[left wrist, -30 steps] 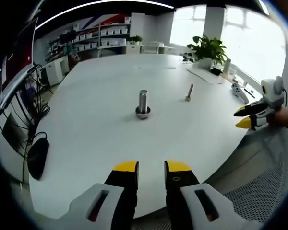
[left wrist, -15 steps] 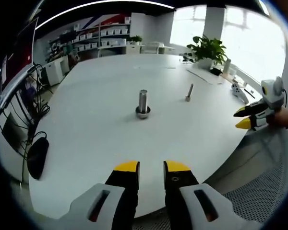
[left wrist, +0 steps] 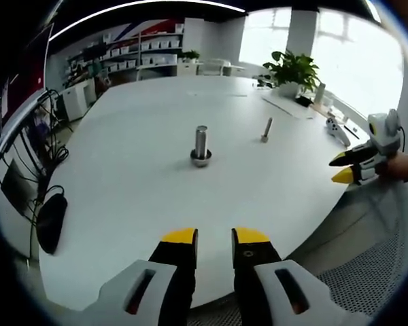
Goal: Place the washer onto the threaded stud by aligning its center hole with the stud, sliding it down to the base, and recovering from edge contact or off-axis alignment until the washer reaches the visible bottom stop.
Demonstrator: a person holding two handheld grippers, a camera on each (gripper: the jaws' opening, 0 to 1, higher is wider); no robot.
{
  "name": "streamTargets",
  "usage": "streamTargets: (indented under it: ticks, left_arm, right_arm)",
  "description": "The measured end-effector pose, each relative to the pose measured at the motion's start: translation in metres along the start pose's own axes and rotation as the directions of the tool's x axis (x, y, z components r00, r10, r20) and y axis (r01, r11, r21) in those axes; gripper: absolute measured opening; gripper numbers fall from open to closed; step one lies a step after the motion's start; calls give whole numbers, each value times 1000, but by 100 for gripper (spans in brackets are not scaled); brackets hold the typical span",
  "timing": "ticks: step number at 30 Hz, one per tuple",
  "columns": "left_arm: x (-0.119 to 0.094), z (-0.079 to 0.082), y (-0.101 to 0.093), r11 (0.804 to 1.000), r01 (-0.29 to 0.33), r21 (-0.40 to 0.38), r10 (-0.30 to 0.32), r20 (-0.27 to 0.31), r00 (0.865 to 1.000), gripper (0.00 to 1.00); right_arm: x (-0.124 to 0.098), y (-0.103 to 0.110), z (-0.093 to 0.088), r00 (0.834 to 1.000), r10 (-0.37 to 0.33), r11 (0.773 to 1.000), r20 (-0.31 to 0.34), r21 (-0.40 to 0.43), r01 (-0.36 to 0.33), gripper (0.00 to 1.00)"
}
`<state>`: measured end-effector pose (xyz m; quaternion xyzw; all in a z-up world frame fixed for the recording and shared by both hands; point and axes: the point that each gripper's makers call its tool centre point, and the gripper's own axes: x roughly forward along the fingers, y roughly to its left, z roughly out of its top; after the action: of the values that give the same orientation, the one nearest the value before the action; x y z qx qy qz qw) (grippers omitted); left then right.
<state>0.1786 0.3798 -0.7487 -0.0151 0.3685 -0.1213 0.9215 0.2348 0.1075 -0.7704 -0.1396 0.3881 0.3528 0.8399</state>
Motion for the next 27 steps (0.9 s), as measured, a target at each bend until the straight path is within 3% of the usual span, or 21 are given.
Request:
streamTargets:
  ticks: [27]
  left_arm:
    - [0,2,0,1000,-6,-3,6,9,1000,18]
  right_arm:
    - [-1,0,4,1000,9,1000,20,-2,-9,38]
